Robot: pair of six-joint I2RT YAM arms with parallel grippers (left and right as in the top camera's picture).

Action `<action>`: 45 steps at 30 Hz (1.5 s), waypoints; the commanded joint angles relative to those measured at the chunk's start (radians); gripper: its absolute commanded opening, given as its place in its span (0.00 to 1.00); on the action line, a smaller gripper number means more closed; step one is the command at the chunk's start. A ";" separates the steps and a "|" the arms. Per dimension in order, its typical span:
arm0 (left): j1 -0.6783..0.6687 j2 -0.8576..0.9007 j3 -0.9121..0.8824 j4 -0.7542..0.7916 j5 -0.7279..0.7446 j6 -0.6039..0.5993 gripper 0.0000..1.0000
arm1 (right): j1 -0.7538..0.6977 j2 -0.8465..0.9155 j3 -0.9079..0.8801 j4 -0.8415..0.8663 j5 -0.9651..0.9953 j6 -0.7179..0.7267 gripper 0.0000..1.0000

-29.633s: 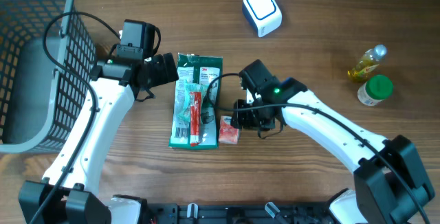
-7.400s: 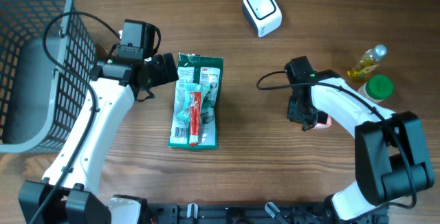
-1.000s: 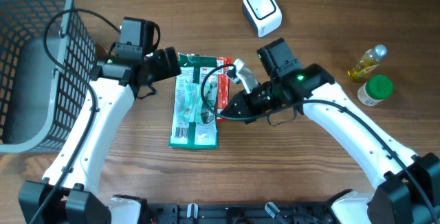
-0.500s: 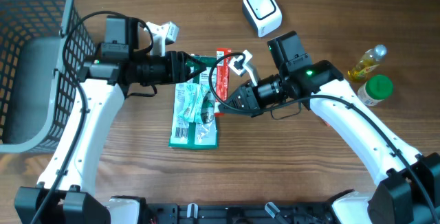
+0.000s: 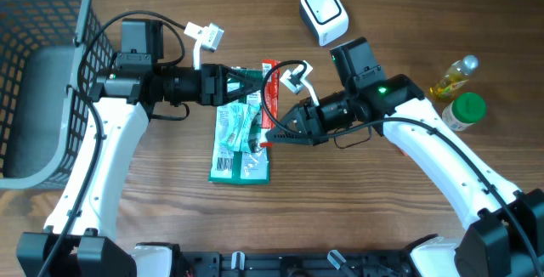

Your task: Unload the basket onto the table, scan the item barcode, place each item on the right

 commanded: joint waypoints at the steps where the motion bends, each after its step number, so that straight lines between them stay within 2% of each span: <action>1: 0.003 -0.022 0.018 0.003 0.039 0.027 0.49 | 0.014 -0.016 0.003 0.009 -0.054 -0.022 0.10; 11: -0.032 -0.022 0.018 0.008 0.037 0.027 0.47 | 0.024 -0.016 0.003 0.031 -0.054 -0.016 0.10; 16: -0.050 -0.022 0.018 0.042 0.034 0.026 0.37 | 0.028 -0.016 0.003 0.031 -0.054 -0.016 0.10; 24: -0.049 -0.021 0.018 0.063 0.034 0.026 0.33 | 0.032 -0.016 0.003 0.035 -0.069 -0.017 0.10; 34: -0.049 -0.021 0.018 0.068 -0.018 0.026 0.32 | 0.062 -0.016 0.003 0.063 -0.077 -0.019 0.10; 37: -0.049 -0.021 0.018 0.068 -0.018 0.026 0.27 | 0.063 -0.016 0.003 0.064 -0.076 -0.019 0.10; 40: -0.049 -0.021 0.018 0.071 -0.019 0.026 0.18 | 0.063 -0.016 0.003 0.064 -0.076 -0.019 0.10; 45: -0.049 -0.021 0.018 0.078 -0.019 0.026 0.18 | 0.071 -0.016 0.003 0.064 -0.076 -0.021 0.11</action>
